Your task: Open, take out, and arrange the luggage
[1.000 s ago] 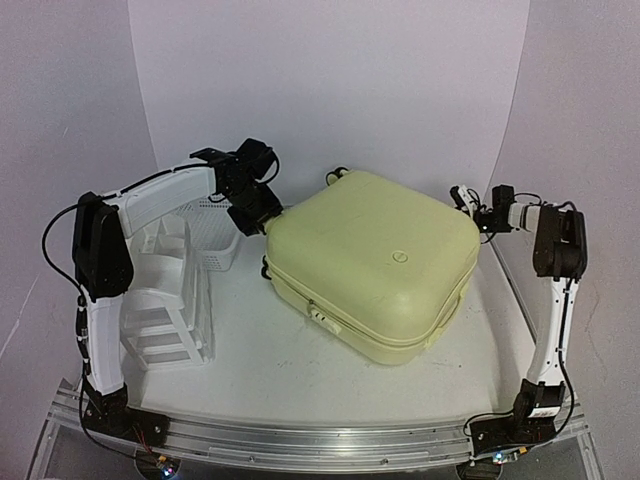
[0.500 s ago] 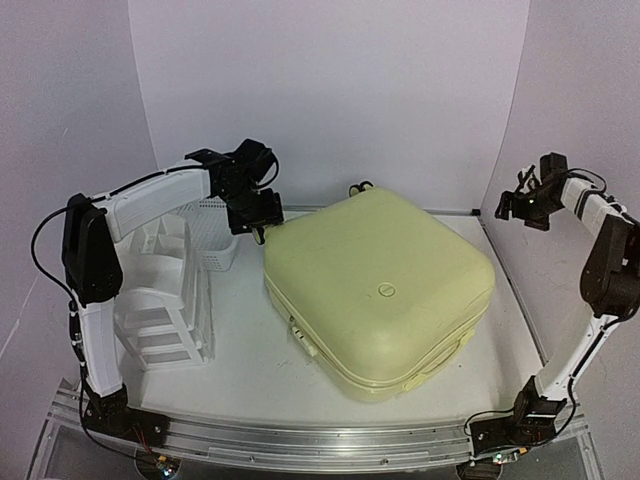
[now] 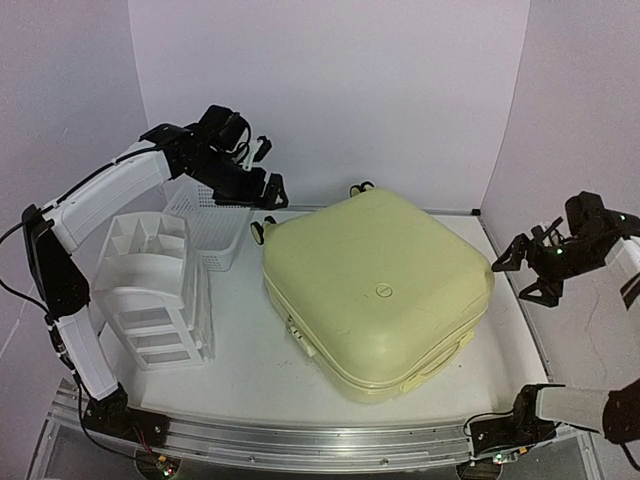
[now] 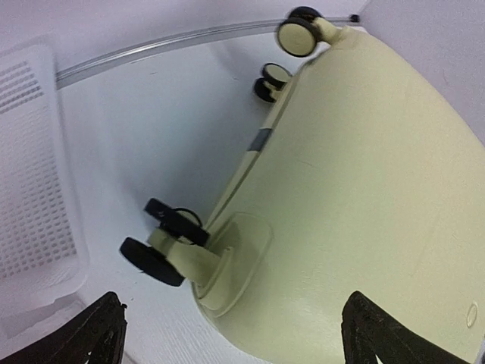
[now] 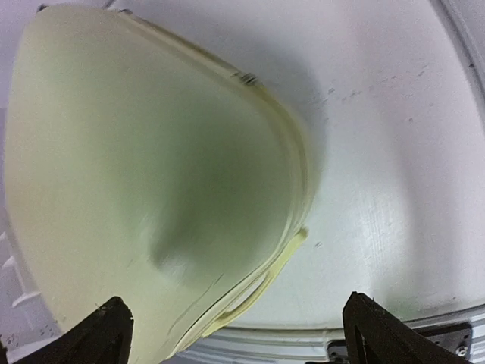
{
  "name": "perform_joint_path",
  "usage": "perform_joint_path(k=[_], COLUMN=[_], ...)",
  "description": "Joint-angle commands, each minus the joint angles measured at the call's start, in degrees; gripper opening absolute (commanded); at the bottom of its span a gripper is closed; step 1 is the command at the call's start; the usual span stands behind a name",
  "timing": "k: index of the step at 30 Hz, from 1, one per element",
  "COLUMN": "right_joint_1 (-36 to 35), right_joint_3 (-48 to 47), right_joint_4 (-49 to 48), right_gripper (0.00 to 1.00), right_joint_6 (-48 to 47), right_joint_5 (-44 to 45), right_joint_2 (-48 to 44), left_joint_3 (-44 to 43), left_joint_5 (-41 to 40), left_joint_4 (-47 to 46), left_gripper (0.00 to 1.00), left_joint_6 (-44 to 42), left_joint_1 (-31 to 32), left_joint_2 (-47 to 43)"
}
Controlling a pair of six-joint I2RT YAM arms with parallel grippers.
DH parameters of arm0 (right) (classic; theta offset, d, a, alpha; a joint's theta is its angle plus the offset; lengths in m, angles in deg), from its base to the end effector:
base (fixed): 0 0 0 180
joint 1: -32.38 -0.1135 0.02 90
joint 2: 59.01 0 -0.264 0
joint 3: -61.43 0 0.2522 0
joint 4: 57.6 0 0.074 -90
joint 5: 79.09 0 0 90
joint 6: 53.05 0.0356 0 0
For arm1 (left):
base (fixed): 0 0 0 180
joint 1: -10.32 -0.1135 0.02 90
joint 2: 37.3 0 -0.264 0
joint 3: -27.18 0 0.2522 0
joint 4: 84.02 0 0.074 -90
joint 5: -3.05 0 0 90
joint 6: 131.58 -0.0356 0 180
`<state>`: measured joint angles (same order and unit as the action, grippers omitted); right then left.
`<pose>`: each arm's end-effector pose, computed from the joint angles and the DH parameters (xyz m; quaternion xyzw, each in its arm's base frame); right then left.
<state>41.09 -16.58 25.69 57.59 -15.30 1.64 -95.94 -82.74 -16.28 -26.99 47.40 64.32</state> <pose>0.1749 -0.0109 0.3221 0.1956 0.9335 0.2417 0.1789 0.3044 -0.2333 0.3854 0.1943 0.9069 -0.1930 0.3203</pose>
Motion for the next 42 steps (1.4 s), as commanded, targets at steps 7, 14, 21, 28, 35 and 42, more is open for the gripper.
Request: perform_joint_path(k=[7,14,21,28,35,42], right_joint_1=[-3.59,-6.67,-12.65,-13.14,-12.97,-11.23], right_joint_3=[8.34,9.20,8.15,1.27,-11.17,-22.56], right_joint_4=[-6.61,-9.01,-14.77,-15.57,-16.28,-11.12], right_gripper=[0.98,0.98,0.89,0.86,0.88,0.95], right_joint_6=[21.78,24.95,24.61,19.93,12.15,3.51], right_joint_5=[-23.36,-19.78,-13.20,-1.51,4.20,11.11], right_joint_2=[-13.66,-11.24,-1.39,9.44,27.26,39.35], left_joint_3=[-8.83,-4.94,0.61,3.89,0.84,-2.84], left_joint_5=[16.13,18.41,20.63,25.19,27.23,23.65], left_joint_4=[-1.42,-1.49,-3.29,-8.93,-9.83,-9.90], left_gripper=[1.00,0.95,0.89,0.87,0.87,0.95], left_joint_6=[-9.31,-7.04,-3.54,1.42,3.28,2.09], left_joint_1=[0.10,1.37,3.04,5.48,8.30,9.77], left_joint_2=[10.41,11.41,11.19,12.25,14.88,13.29])
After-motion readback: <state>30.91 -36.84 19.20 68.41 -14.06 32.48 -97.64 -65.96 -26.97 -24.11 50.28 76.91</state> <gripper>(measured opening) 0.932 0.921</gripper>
